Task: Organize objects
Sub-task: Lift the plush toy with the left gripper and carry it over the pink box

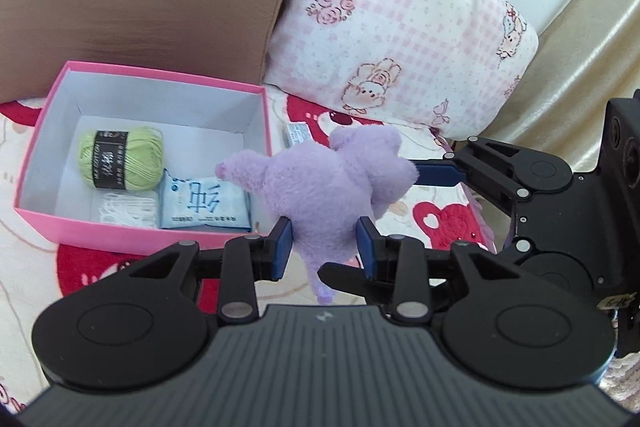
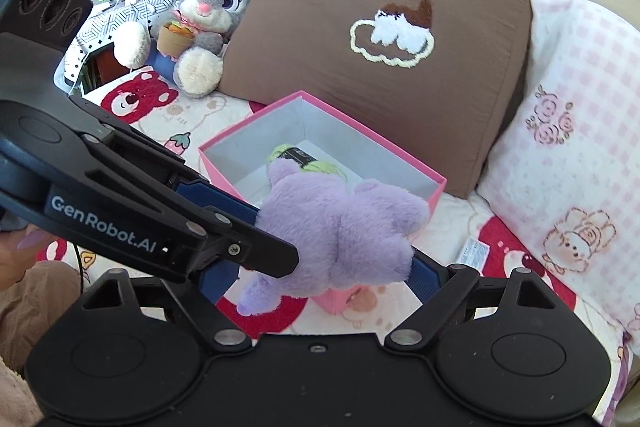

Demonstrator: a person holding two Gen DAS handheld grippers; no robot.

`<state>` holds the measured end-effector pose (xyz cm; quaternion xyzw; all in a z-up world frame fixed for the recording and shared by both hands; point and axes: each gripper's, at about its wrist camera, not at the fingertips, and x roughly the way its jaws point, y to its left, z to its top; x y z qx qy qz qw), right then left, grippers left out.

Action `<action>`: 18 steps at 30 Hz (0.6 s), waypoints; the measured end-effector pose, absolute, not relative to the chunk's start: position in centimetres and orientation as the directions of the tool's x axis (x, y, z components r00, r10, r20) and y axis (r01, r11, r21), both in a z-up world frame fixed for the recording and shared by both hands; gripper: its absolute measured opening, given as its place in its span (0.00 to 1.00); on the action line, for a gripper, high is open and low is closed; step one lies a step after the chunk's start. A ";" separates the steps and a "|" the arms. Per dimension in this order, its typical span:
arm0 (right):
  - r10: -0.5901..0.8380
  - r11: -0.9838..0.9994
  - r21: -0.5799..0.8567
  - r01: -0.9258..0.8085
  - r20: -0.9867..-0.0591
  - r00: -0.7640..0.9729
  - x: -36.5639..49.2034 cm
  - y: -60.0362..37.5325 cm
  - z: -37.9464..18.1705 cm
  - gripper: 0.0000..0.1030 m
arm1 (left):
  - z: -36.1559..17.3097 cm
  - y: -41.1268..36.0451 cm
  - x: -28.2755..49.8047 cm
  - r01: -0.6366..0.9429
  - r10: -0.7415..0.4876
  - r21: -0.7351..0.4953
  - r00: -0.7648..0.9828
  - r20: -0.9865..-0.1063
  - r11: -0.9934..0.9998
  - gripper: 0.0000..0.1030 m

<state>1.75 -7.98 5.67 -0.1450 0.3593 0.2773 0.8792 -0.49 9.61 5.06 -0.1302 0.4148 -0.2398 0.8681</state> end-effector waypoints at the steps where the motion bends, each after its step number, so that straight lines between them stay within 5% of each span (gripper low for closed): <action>1: 0.389 0.802 -0.052 -0.595 -0.711 0.586 2.0 -7.7 5.7 0.88 | 5.3 9.9 -0.3 0.306 -0.518 -0.418 0.546 -0.659 0.855 0.32; 10: 0.420 0.787 -0.018 -0.617 -0.716 0.557 5.9 -5.7 5.2 0.86 | 5.3 11.6 3.2 0.285 -0.449 -0.346 0.566 -0.692 0.894 0.32; 18: 0.395 0.813 0.003 -0.583 -0.737 0.548 11.1 -4.7 3.1 0.73 | 2.8 12.4 9.1 0.256 -0.407 -0.317 0.549 -0.730 0.913 0.33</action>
